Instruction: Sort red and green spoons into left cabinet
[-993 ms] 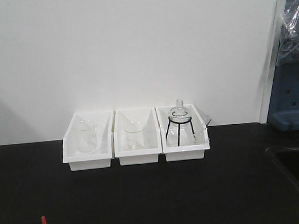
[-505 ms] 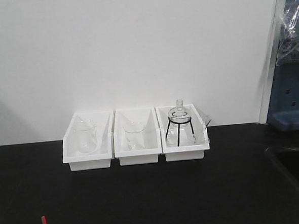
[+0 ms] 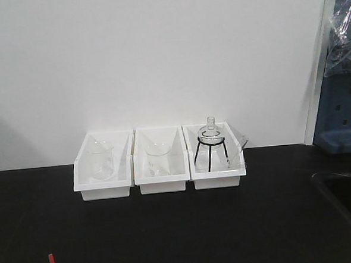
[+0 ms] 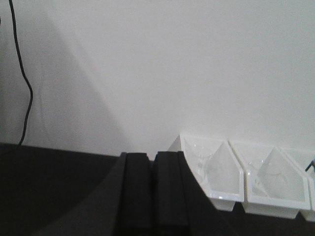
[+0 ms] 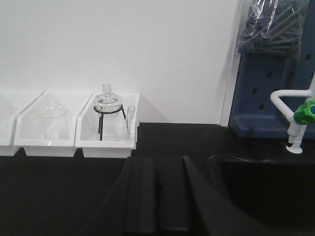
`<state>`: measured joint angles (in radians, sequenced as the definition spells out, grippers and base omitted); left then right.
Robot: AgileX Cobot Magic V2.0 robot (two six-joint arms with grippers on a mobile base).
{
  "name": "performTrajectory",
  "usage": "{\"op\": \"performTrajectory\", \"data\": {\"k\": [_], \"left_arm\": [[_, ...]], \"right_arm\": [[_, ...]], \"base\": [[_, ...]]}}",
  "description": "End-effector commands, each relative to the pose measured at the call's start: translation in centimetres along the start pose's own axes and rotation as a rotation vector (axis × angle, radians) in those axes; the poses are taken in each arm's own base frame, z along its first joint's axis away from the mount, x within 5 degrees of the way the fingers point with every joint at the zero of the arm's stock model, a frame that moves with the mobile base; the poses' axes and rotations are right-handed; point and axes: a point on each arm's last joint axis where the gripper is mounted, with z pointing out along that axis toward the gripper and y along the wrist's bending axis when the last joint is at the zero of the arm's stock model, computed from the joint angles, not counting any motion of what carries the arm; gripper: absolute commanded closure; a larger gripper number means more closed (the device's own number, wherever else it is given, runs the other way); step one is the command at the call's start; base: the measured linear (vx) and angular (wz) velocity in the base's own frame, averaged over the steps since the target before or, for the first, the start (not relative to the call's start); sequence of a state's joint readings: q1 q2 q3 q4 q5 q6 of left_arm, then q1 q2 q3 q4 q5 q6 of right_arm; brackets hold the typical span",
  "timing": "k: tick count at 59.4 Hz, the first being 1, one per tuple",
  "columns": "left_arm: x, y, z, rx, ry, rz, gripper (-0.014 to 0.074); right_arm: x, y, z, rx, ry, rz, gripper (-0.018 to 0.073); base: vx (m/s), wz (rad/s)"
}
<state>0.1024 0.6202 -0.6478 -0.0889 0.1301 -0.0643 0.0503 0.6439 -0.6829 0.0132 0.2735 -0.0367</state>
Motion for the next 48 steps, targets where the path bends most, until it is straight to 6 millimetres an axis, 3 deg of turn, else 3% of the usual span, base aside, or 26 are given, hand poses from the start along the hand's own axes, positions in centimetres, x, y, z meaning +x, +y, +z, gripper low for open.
{"op": "performTrajectory", "data": {"k": [1,8,16,28,37,48], "left_arm": [[-1.1,-0.2,0.5,0.008,-0.040,0.006,0.0441],[-0.6,-0.3,0.8,0.015,0.005,-0.001,0.0297],[-0.3,-0.6,1.1,0.034,0.037,0.008,0.0165],[0.4,-1.2,2.1,0.075,0.079,0.135,0.0111],[2.3,-2.1,4.0,0.142,0.215,0.201,0.0118],[4.7,-3.3,6.6,0.211,0.329,0.219,0.0132]], "right_arm": [[-1.9,-0.2,-0.1,0.014,-0.115,-0.048,0.0480],[-1.8,-0.2,0.1,0.016,-0.107,-0.078,0.0389],[-1.6,-0.2,0.9,0.015,-0.086,-0.100,0.0211],[-1.0,-0.1,2.7,0.004,-0.037,-0.066,-0.0045],[0.2,1.1,4.6,-0.073,0.061,-0.035,-0.0089],[1.7,5.2,6.4,-0.280,0.140,-0.191,-0.0071]], "base": [[0.00,0.00],[0.00,0.00],[0.00,0.00],[0.00,0.00],[0.00,0.00],[0.00,0.00]]}}
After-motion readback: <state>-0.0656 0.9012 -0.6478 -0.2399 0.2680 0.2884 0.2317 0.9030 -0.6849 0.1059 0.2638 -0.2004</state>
